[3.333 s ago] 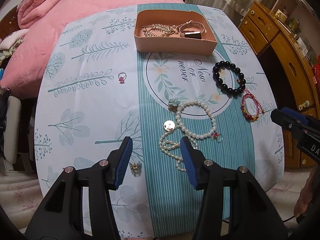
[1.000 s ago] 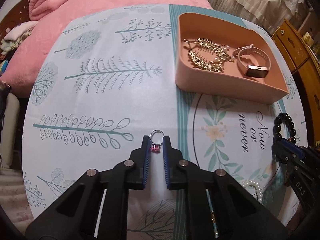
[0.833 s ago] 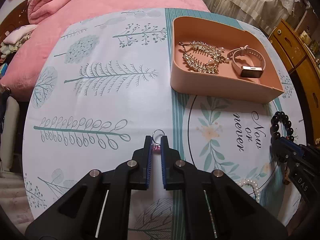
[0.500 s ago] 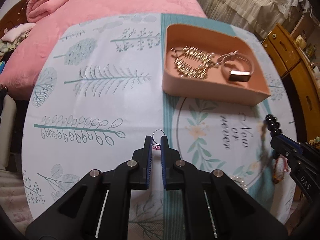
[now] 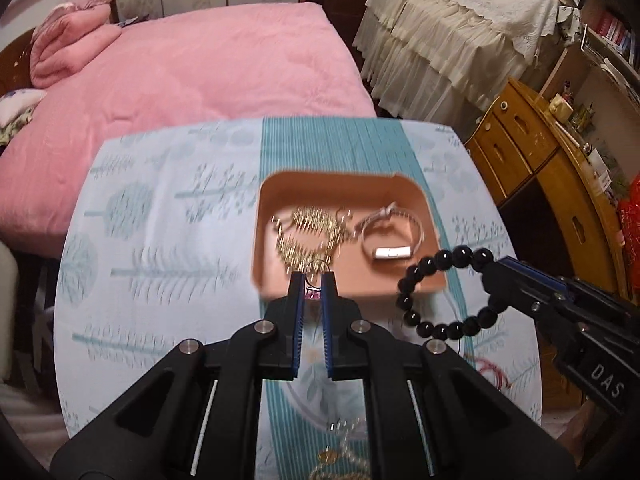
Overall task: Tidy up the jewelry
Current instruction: 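Grasp and lift the black bead bracelet with right gripper while left lifts the ring, then lower ring and bead bracelet into the pink tray and open both grippers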
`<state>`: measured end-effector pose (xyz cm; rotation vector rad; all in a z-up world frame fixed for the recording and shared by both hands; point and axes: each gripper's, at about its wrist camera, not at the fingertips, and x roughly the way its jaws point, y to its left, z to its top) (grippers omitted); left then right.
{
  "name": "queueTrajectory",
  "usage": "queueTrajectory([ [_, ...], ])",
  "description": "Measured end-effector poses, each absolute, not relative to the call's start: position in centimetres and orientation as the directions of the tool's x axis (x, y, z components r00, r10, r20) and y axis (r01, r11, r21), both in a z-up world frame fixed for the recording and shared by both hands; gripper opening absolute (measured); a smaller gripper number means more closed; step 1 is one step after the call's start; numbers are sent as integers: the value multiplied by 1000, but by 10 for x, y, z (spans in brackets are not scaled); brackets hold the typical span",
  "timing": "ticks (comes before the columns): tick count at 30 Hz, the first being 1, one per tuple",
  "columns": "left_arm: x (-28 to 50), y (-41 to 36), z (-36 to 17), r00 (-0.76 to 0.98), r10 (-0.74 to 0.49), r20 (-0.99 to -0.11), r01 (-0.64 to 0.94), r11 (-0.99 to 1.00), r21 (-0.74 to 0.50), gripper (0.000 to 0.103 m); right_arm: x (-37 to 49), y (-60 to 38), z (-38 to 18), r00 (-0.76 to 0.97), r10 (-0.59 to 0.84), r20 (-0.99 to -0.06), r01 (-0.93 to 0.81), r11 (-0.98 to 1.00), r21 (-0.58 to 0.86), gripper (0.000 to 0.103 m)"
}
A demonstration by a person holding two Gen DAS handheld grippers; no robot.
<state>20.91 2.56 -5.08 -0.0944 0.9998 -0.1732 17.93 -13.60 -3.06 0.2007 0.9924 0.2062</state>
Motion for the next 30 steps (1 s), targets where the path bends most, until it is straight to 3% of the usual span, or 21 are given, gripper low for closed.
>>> queueTrajectory([
  [10, 265, 19, -73, 515, -161, -842, 106, 987, -124, 6, 252, -120, -41, 544, 225, -809, -26, 968, 251, 15],
  [21, 283, 16, -106, 478, -140, -867, 132, 987, -86, 6, 273, -111, -85, 480, 203, -853, -23, 976, 219, 15],
  [27, 277, 15, -108, 481, -131, -867, 150, 986, -66, 6, 262, -110, -98, 460, 185, -868, -27, 981, 194, 37],
  [30, 272, 16, -106, 478, -136, -868, 160, 985, -67, 7, 250, -112, -96, 464, 200, -863, -42, 978, 204, 37],
])
